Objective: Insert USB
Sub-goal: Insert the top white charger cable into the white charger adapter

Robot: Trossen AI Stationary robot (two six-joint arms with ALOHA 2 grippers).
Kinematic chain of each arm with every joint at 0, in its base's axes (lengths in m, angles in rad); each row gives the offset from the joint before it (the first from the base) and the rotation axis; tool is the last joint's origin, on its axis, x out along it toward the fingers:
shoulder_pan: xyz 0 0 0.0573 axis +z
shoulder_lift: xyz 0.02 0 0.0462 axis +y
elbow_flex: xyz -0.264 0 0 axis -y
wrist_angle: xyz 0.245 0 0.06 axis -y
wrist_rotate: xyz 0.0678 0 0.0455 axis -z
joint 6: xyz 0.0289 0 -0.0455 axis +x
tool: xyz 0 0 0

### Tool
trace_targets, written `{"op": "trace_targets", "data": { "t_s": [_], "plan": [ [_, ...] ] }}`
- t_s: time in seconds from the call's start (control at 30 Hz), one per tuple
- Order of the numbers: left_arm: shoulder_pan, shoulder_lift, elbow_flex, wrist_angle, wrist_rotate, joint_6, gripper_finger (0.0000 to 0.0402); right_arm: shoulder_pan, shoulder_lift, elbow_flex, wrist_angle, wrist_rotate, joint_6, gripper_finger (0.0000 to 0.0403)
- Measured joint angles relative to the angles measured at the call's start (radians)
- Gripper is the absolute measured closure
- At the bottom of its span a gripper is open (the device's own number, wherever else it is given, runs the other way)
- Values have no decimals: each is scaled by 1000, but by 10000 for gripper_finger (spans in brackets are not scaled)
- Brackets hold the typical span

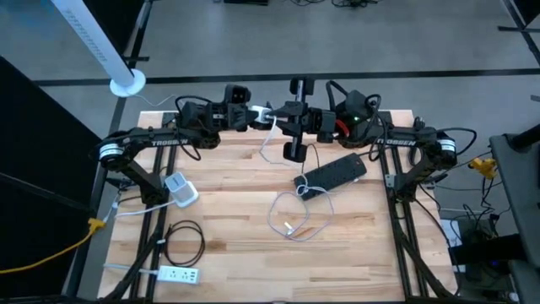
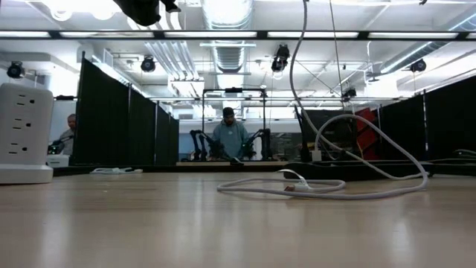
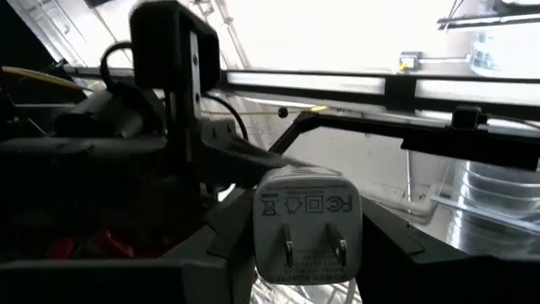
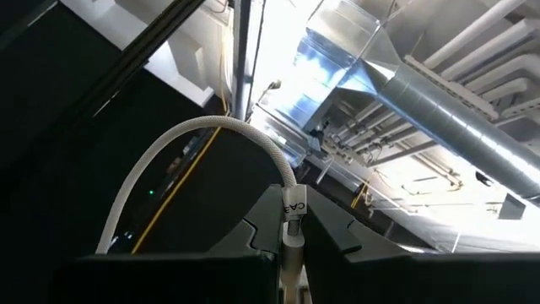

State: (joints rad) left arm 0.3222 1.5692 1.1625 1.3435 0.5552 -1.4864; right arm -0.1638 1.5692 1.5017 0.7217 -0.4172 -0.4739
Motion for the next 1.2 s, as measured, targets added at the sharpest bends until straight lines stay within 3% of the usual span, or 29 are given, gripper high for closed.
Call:
{"op": "trace_targets", "data": {
  "t_s": [1.2],
  "plan": [
    [-8,0,0,6,79,26,272,2,4,1,-13,-47,89,389]
  ]
}}
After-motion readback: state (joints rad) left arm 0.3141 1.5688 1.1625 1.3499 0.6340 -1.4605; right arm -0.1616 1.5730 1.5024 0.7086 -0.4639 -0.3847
